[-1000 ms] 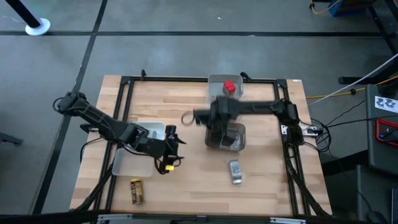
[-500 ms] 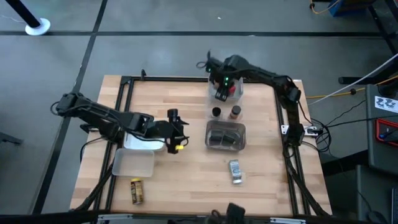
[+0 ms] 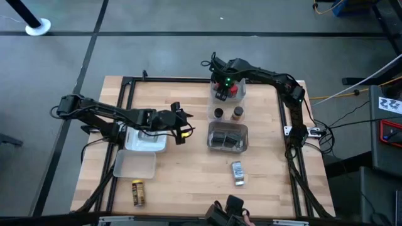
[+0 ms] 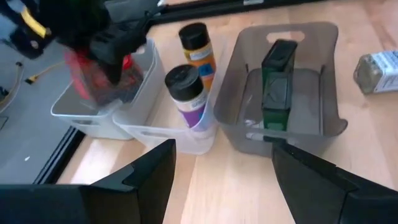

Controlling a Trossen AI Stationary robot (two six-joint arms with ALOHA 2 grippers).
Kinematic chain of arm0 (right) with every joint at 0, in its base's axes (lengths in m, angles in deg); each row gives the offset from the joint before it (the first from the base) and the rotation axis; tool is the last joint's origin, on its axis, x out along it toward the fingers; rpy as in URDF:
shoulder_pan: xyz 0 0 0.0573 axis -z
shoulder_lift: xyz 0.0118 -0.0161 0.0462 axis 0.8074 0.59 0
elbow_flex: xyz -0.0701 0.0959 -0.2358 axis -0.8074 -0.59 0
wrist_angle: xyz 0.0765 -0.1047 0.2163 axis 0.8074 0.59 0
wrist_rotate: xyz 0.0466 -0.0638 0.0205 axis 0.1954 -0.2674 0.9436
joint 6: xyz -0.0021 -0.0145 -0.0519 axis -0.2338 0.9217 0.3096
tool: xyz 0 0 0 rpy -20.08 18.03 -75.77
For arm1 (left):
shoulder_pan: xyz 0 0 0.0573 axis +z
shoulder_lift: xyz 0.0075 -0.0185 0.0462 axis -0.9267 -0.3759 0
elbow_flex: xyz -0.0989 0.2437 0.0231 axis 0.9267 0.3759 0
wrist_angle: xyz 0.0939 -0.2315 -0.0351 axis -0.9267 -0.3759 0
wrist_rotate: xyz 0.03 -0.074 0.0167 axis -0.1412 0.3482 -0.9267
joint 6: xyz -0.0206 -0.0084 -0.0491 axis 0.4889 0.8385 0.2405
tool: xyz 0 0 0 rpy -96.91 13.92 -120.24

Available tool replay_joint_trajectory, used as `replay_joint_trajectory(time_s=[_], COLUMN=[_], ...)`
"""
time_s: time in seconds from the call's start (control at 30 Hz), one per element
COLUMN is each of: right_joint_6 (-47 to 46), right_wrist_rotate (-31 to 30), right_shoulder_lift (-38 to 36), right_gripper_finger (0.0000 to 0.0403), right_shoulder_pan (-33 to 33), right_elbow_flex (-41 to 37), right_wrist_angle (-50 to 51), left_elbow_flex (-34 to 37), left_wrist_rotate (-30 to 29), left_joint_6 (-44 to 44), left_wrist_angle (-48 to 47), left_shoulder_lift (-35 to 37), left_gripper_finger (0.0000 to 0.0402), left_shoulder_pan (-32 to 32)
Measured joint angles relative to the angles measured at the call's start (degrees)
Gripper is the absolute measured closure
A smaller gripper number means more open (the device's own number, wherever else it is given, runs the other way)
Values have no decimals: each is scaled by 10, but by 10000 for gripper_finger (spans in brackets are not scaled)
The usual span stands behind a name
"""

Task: Sort spices by type
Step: Put the red seasoning can into the gray bin

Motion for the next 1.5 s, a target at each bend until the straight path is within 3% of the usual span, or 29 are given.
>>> replay_joint_trajectory(time_s=[0.33,0.57,1.5], right_joint_6=[0,-2,-19], right_wrist_rotate=[-10,-10,-15], right_shoulder_lift=[5,5,3], right_gripper_finger=[194,157,150], right_shoulder_pan=[0,0,-1], right_elbow_flex=[-52,-52,-50], right_wrist_angle=[-34,-49,-50], left_elbow_flex=[41,49,49], left_wrist_rotate=[45,46,46], left_joint_6=[21,36,29], left_wrist_angle=[56,54,56], left_shoulder_lift=[0,0,0], left_gripper_finger=[153,153,153], left_shoulder_pan=[12,11,11])
